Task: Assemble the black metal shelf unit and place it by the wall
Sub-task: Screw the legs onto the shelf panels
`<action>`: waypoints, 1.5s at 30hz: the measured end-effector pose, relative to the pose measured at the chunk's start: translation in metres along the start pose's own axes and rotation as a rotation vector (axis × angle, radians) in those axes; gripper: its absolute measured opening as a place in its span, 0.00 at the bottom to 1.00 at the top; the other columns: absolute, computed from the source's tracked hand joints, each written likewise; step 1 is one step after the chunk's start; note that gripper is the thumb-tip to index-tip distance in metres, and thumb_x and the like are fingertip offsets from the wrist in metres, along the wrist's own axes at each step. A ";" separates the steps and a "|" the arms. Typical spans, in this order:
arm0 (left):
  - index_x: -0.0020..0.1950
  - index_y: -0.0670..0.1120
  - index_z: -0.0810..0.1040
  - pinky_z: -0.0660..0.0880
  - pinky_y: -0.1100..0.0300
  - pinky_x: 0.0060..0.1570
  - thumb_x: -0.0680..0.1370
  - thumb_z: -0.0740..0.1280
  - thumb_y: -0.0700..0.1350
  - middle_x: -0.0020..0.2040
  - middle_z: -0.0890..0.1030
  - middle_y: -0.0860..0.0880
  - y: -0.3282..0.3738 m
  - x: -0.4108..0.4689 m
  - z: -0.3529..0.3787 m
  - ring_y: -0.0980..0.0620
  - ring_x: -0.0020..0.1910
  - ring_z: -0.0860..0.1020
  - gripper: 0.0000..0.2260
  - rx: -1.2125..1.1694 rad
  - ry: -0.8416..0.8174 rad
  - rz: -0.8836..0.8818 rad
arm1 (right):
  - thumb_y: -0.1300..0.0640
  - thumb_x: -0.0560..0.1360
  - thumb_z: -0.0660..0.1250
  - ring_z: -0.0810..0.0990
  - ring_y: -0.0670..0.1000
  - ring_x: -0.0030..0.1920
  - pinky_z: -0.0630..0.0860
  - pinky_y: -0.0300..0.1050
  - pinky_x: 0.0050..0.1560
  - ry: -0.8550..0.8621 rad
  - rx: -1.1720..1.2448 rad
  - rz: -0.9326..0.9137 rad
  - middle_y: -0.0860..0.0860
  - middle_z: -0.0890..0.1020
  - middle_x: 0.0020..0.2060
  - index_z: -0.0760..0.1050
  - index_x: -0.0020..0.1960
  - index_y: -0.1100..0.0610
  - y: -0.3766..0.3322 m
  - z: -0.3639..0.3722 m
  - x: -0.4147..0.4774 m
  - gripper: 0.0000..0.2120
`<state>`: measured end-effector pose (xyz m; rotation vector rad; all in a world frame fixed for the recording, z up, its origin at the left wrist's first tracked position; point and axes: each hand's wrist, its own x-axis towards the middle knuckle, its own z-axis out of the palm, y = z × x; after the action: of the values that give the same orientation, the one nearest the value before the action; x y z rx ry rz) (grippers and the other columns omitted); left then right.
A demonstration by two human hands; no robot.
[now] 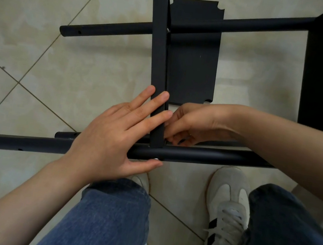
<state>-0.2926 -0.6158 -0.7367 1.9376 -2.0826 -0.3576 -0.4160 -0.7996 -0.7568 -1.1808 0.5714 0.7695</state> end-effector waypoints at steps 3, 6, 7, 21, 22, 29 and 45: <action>0.78 0.44 0.67 0.71 0.49 0.68 0.77 0.67 0.63 0.81 0.59 0.45 0.000 0.000 0.000 0.45 0.81 0.55 0.35 -0.002 0.000 -0.002 | 0.61 0.77 0.68 0.77 0.54 0.48 0.74 0.50 0.59 -0.007 -0.018 0.022 0.56 0.80 0.45 0.81 0.53 0.63 -0.001 -0.001 -0.001 0.08; 0.78 0.44 0.67 0.70 0.49 0.68 0.77 0.67 0.63 0.81 0.60 0.44 0.001 0.000 0.000 0.45 0.81 0.55 0.35 0.005 -0.001 -0.003 | 0.61 0.76 0.68 0.77 0.55 0.47 0.74 0.53 0.60 -0.019 0.003 0.013 0.55 0.80 0.41 0.82 0.45 0.59 0.001 0.003 0.001 0.04; 0.78 0.44 0.67 0.70 0.50 0.67 0.77 0.67 0.63 0.81 0.60 0.44 0.001 0.000 0.000 0.45 0.81 0.55 0.35 0.005 0.000 -0.003 | 0.61 0.77 0.68 0.77 0.55 0.48 0.74 0.53 0.60 -0.018 0.006 0.003 0.55 0.80 0.41 0.82 0.45 0.59 0.002 0.004 0.002 0.04; 0.78 0.43 0.67 0.70 0.51 0.67 0.77 0.67 0.62 0.81 0.60 0.44 0.000 0.000 0.000 0.45 0.81 0.56 0.35 0.009 0.003 0.005 | 0.61 0.77 0.67 0.77 0.55 0.48 0.74 0.51 0.58 -0.019 0.009 0.009 0.55 0.80 0.42 0.81 0.47 0.60 -0.001 0.002 0.001 0.05; 0.78 0.44 0.67 0.69 0.51 0.67 0.77 0.67 0.63 0.81 0.60 0.44 0.000 0.000 0.000 0.45 0.81 0.56 0.35 0.011 0.003 0.004 | 0.61 0.77 0.67 0.77 0.55 0.48 0.74 0.51 0.58 -0.023 0.017 0.011 0.55 0.80 0.42 0.81 0.48 0.60 -0.001 0.001 0.000 0.04; 0.78 0.44 0.67 0.68 0.52 0.67 0.77 0.67 0.63 0.81 0.60 0.45 0.000 0.000 0.000 0.45 0.81 0.56 0.35 0.011 0.008 0.004 | 0.58 0.77 0.69 0.78 0.52 0.44 0.74 0.49 0.53 0.014 -0.074 0.023 0.53 0.80 0.39 0.81 0.46 0.59 -0.002 0.003 0.005 0.04; 0.78 0.43 0.67 0.68 0.52 0.68 0.78 0.65 0.63 0.81 0.60 0.44 0.000 0.000 0.001 0.45 0.81 0.56 0.35 0.024 0.003 0.005 | 0.60 0.79 0.67 0.77 0.50 0.42 0.73 0.49 0.56 -0.084 0.040 0.014 0.53 0.80 0.40 0.81 0.49 0.59 0.003 -0.001 0.002 0.05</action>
<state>-0.2929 -0.6160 -0.7373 1.9445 -2.0991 -0.3290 -0.4169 -0.7998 -0.7603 -1.1035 0.5232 0.8120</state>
